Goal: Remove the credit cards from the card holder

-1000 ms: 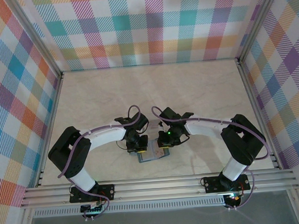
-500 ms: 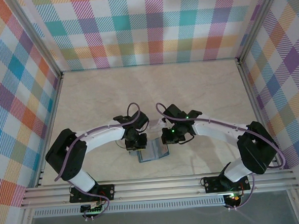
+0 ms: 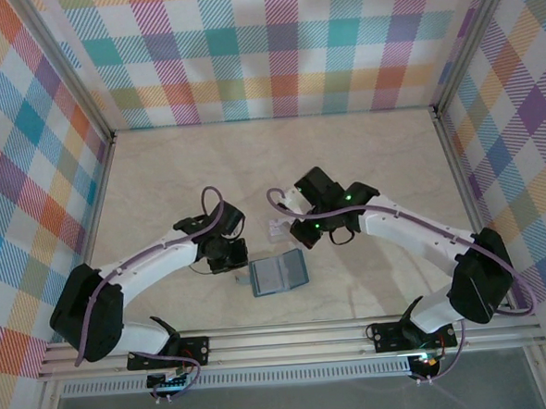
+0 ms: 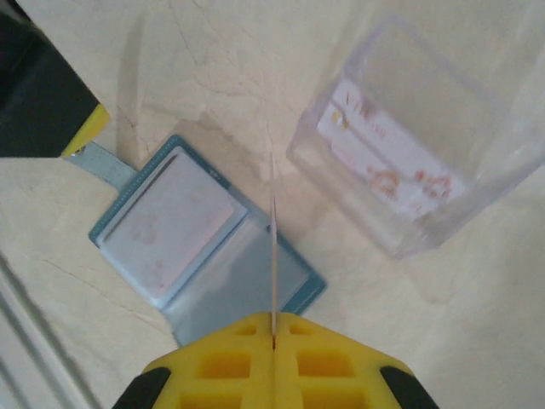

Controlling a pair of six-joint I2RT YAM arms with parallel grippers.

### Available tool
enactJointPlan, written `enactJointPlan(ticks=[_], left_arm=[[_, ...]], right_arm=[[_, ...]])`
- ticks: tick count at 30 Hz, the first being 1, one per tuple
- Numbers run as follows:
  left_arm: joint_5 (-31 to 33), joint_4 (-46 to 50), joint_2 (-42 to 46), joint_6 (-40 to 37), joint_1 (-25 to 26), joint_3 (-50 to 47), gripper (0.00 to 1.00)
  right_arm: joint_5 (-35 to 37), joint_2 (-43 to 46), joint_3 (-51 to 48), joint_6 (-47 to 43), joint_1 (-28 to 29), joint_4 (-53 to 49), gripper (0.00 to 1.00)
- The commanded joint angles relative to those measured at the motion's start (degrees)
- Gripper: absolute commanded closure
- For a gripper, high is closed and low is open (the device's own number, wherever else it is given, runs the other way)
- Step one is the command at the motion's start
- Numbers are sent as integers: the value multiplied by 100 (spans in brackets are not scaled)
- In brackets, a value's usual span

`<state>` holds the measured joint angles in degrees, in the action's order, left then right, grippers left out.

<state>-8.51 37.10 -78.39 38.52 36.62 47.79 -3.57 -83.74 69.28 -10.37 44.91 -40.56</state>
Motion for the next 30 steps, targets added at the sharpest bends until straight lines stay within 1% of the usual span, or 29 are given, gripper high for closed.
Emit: enactJointPlan(ticks=[1, 5, 8, 10, 14, 22, 30], left_arm=[[-108, -88, 153, 55, -67, -108, 89], [-79, -79, 238, 55, -85, -205, 87], [-63, -143, 418, 65, -87, -320, 81], [-23, -168, 534, 84, -94, -379, 79], [8, -116, 561, 67, -103, -399, 79], [-78, -203, 443, 83, -103, -471, 80], [-84, -225, 373, 86, -103, -505, 80]], right_arm=[[238, -342, 474, -2346, -44, -275, 100], [381, -965, 1183, -3450, -74, -657, 100], [445, -1469, 1803, -3882, -129, -1136, 100], [414, -1719, 2072, -4087, -167, -1337, 100], [398, -2195, 2519, -4354, -226, -1714, 100], [415, -2982, 3156, -4655, -298, -2107, 100], [301, -3631, 3631, -4695, -324, -2697, 100]])
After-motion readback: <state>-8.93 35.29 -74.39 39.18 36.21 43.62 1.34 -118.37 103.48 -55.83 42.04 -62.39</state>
